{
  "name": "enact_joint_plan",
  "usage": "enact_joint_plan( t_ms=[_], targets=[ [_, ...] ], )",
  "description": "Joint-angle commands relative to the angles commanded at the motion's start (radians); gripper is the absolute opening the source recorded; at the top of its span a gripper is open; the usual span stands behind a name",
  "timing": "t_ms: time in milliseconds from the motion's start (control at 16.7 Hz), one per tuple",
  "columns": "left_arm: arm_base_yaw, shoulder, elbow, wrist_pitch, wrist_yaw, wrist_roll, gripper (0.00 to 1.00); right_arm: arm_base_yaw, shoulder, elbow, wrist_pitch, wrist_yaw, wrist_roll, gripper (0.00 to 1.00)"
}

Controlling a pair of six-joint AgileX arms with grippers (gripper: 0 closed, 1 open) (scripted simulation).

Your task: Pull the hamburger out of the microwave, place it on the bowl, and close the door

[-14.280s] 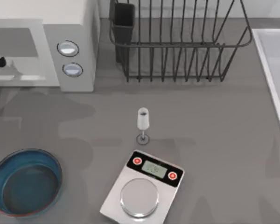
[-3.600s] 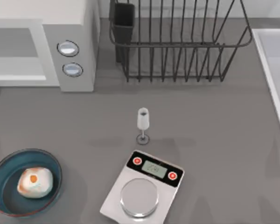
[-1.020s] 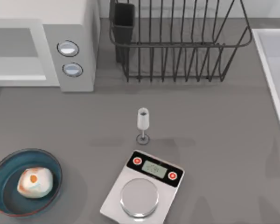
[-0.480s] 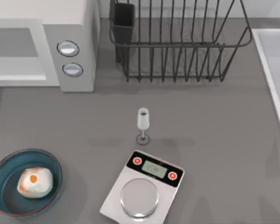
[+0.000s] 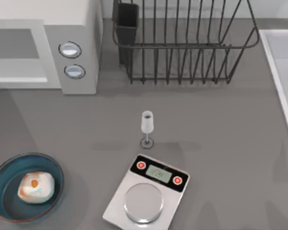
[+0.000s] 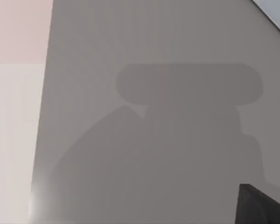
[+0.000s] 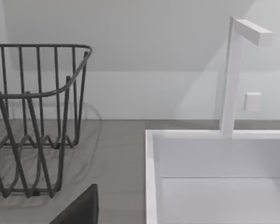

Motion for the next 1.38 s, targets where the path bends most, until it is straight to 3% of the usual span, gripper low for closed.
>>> enact_joint_plan(
  t_ms=[300, 720, 1140, 1380],
  targets=[
    [-0.011, -0.013, -0.016, 0.004, -0.008, -0.016, 0.00, 0.000, 0.000, 0.000, 0.000, 0.000, 0.000, 1.00],
    [-0.275, -0.286, -0.257, 0.093, -0.157, -0.263, 0.00, 0.000, 0.000, 0.000, 0.000, 0.000, 0.000, 1.00],
    [-0.311, -0.313, -0.283, 0.103, -0.184, -0.301, 0.00, 0.000, 0.000, 0.000, 0.000, 0.000, 0.000, 1.00],
    [-0.458, -0.370, -0.319, 0.109, -0.284, -0.415, 0.00, 0.000, 0.000, 0.000, 0.000, 0.000, 0.000, 1.00]
  ],
)
